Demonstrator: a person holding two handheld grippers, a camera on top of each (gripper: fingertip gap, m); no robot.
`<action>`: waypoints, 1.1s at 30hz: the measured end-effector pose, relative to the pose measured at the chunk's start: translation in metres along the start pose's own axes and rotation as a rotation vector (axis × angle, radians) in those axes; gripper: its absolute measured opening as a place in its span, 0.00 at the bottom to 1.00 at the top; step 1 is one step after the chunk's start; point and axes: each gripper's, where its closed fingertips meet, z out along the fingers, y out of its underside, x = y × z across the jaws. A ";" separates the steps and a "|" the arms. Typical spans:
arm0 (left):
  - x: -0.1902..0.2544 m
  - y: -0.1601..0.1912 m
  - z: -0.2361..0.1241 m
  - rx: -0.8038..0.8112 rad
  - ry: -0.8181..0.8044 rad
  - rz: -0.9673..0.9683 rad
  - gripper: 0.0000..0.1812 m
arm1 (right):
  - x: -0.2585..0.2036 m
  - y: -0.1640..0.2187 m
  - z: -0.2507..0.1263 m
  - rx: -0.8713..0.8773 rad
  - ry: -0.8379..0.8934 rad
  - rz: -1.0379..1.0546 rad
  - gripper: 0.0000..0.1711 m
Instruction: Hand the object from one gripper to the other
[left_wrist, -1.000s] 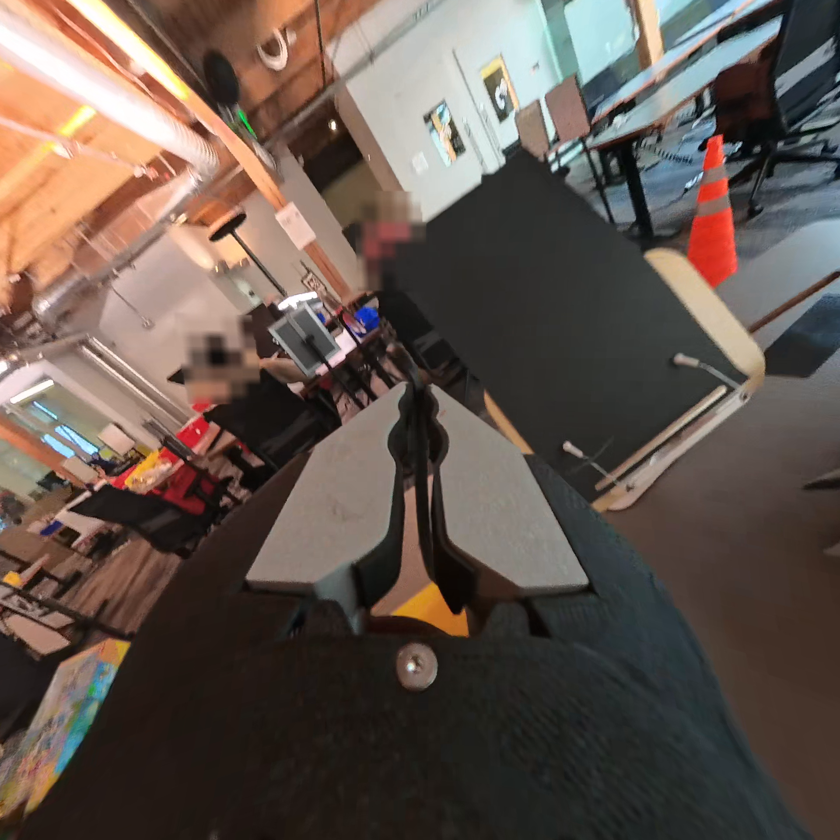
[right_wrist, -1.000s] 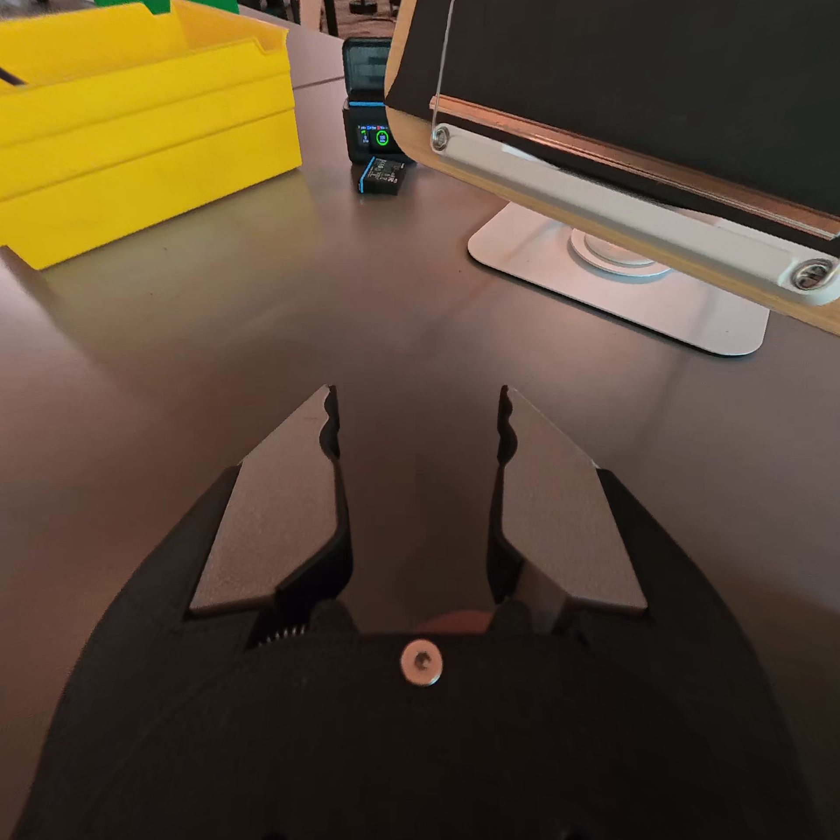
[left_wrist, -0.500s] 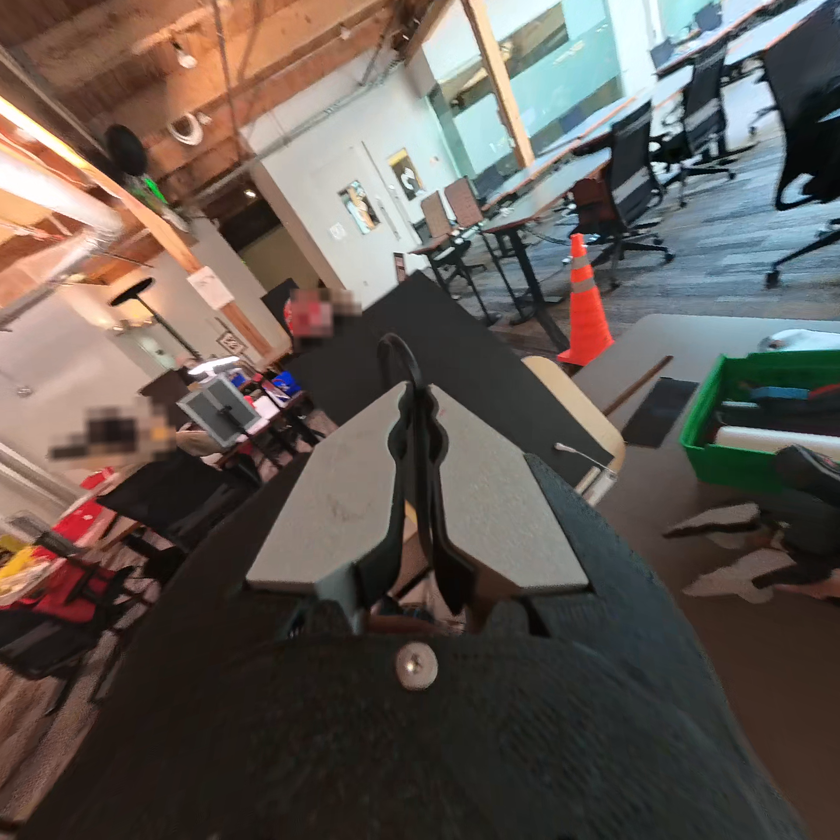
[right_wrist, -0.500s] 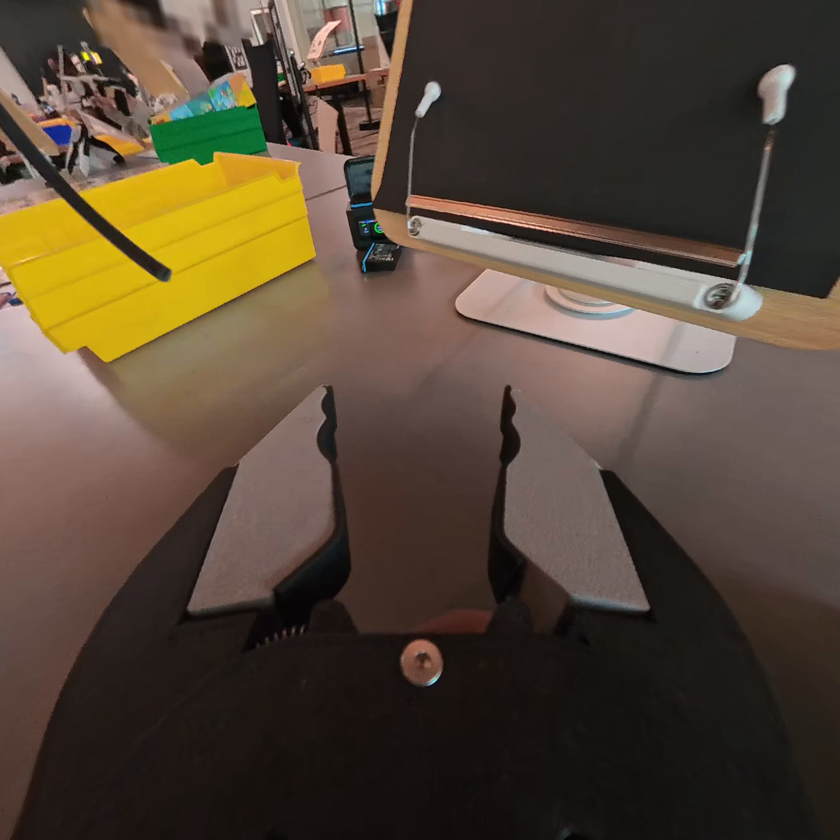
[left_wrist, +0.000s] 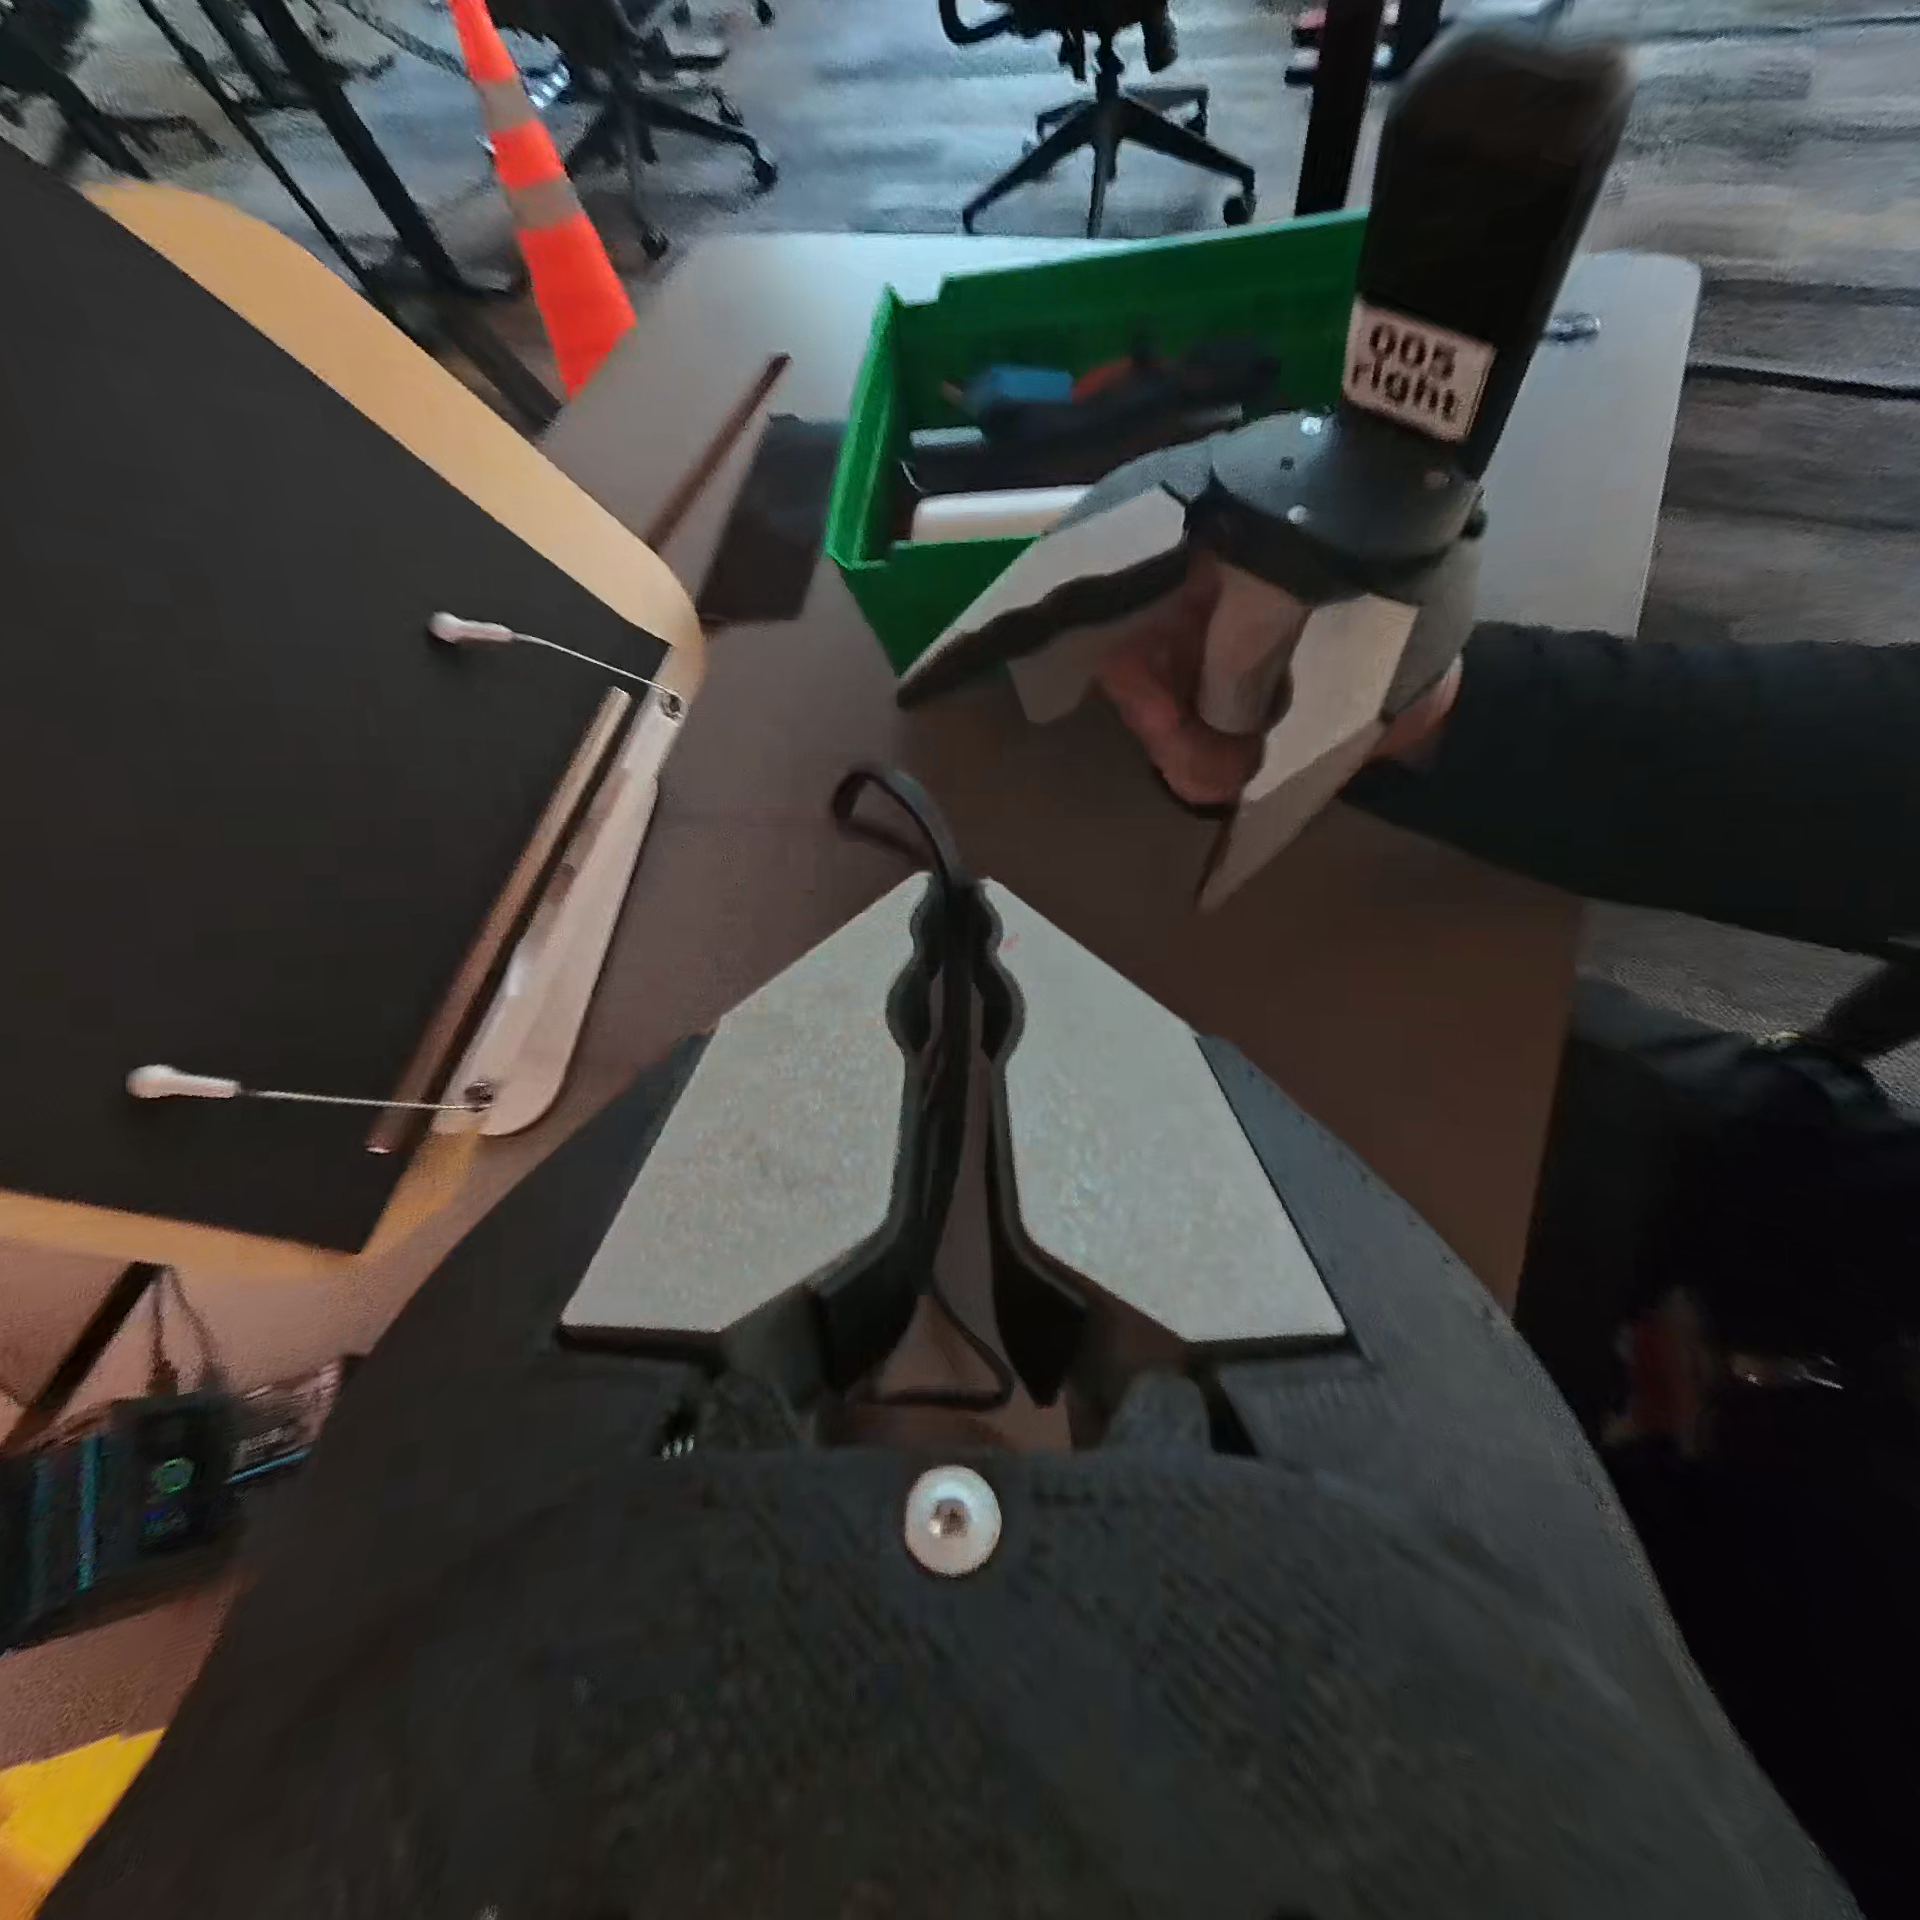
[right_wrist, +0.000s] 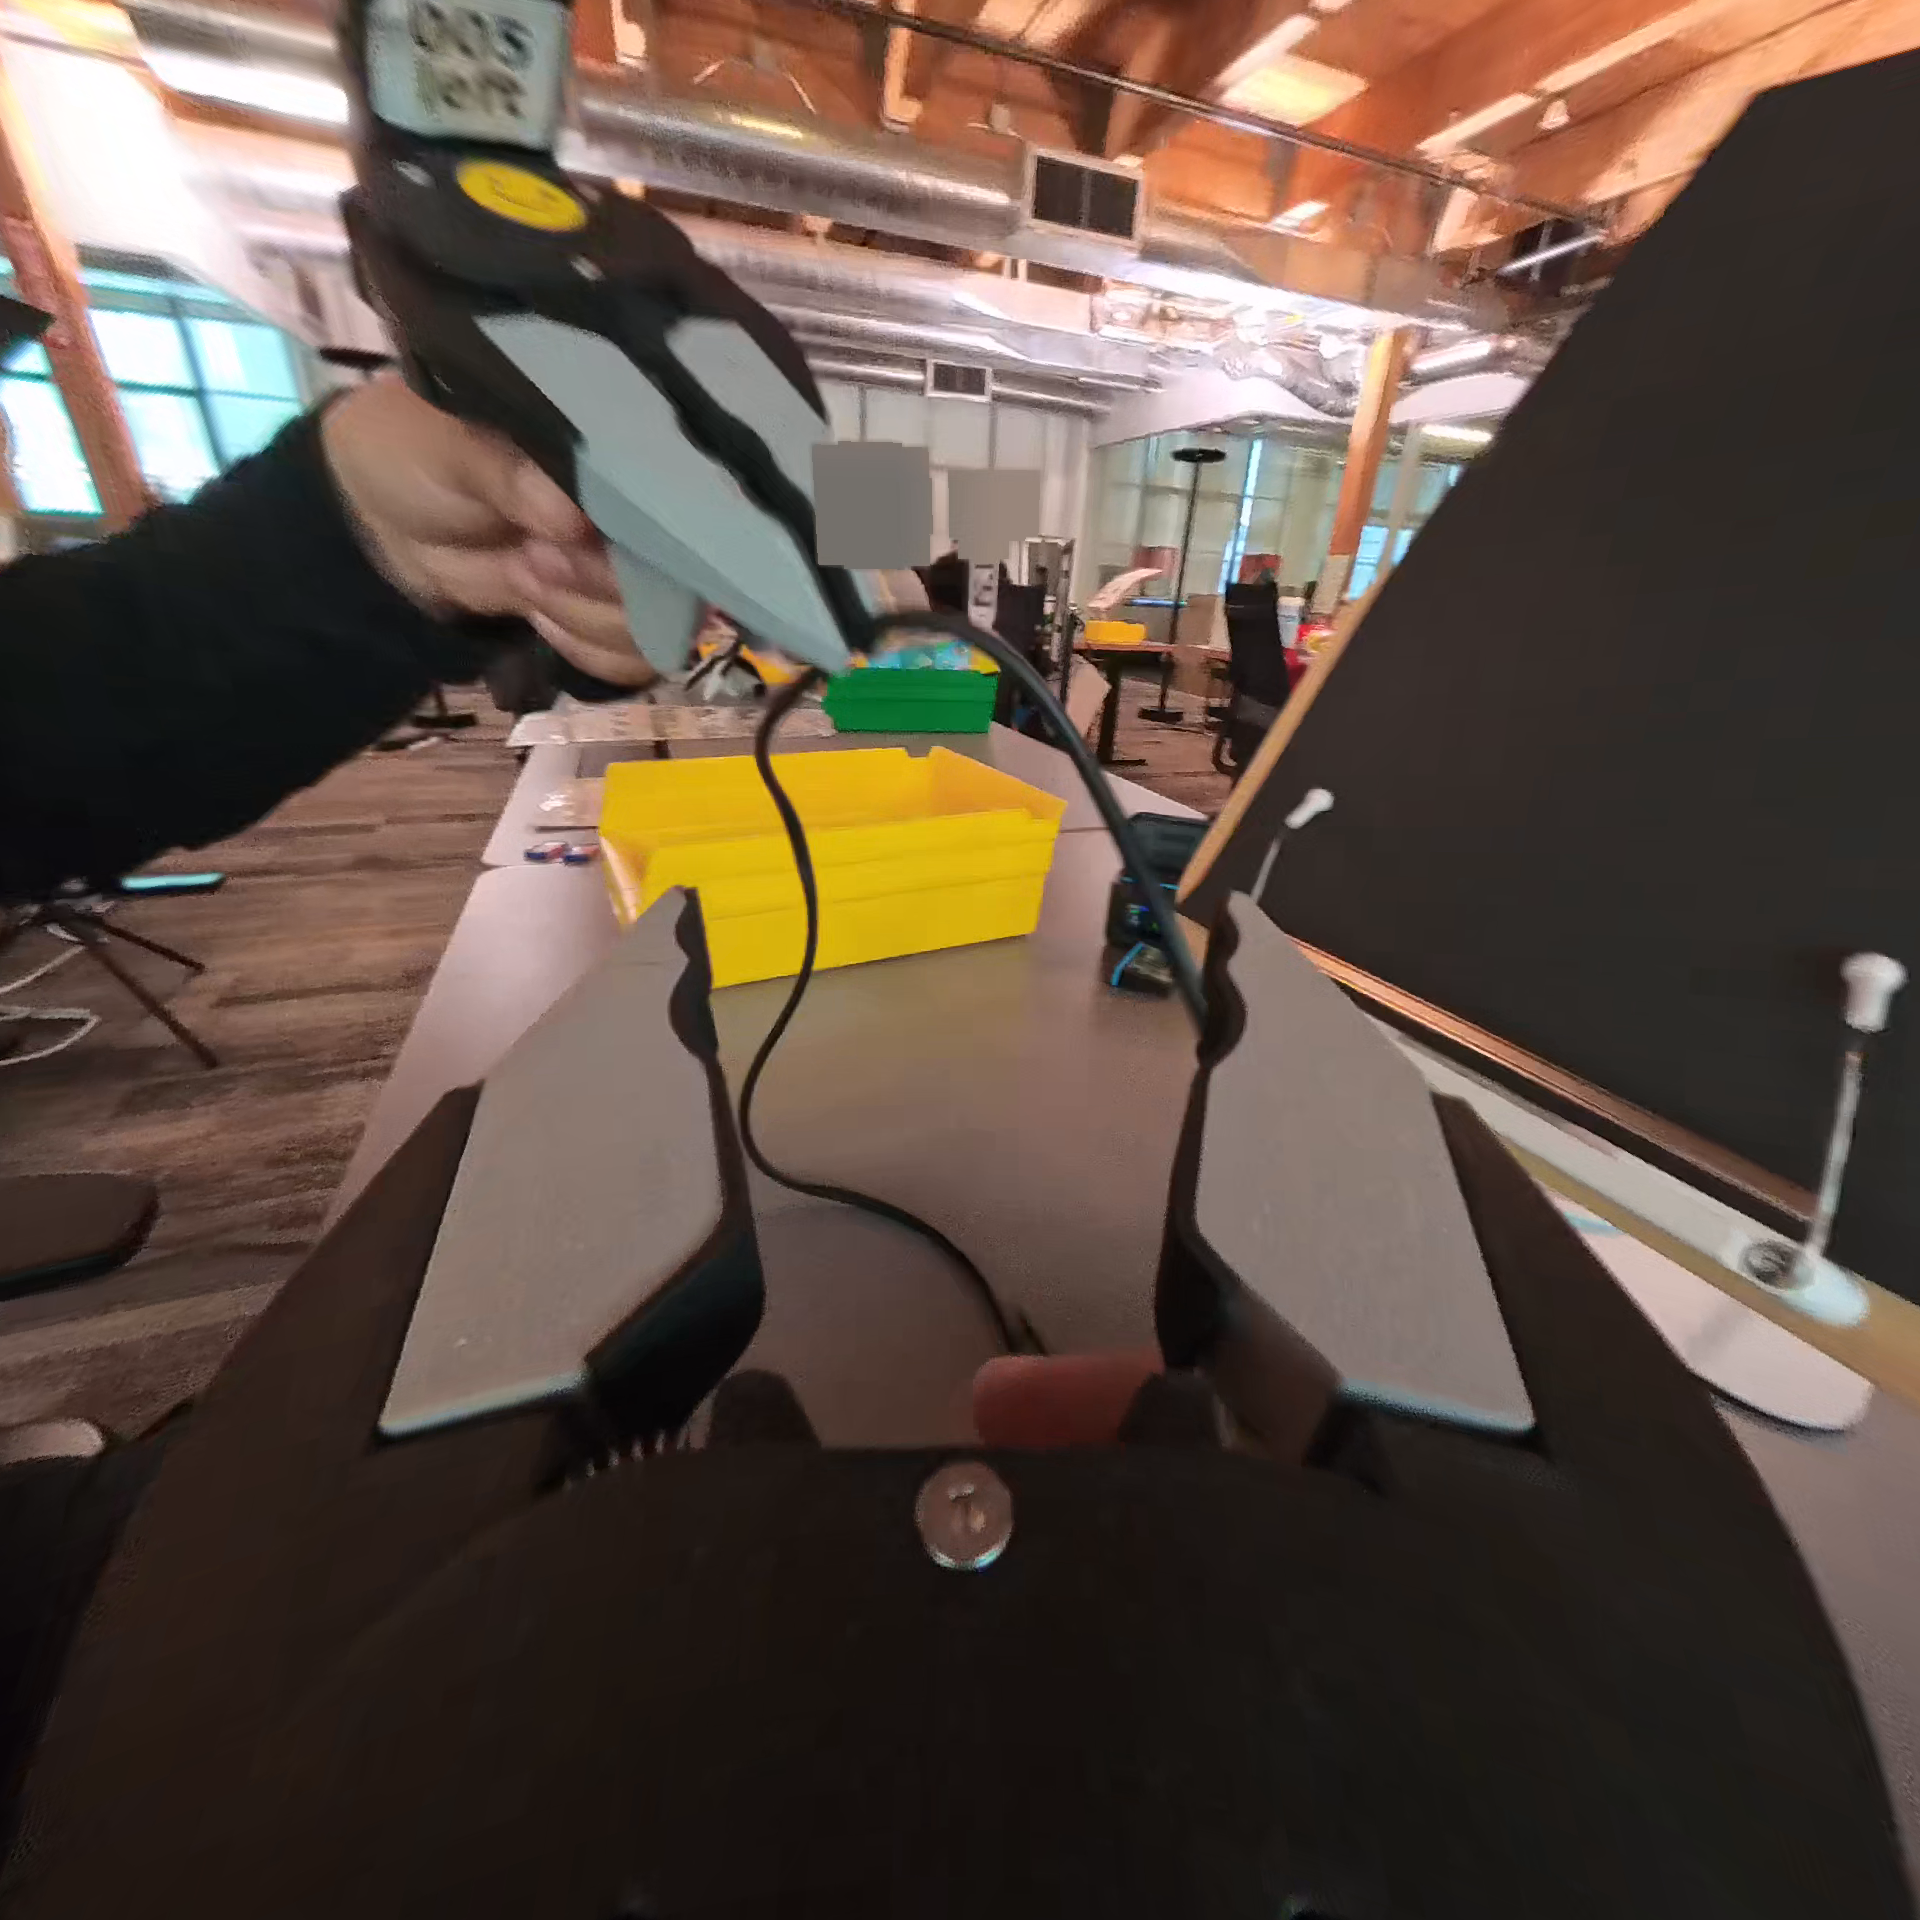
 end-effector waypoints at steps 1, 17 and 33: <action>0.003 0.005 0.007 -0.004 0.013 -0.008 0.01 | -0.007 -0.001 0.002 0.000 -0.022 -0.007 0.56; 0.017 -0.018 0.053 0.318 0.169 -0.301 0.01 | -0.018 0.021 0.031 -0.010 -0.103 0.244 0.40; 0.001 -0.005 0.054 0.426 0.254 -0.469 0.01 | 0.003 0.035 0.023 -0.059 -0.042 0.264 0.00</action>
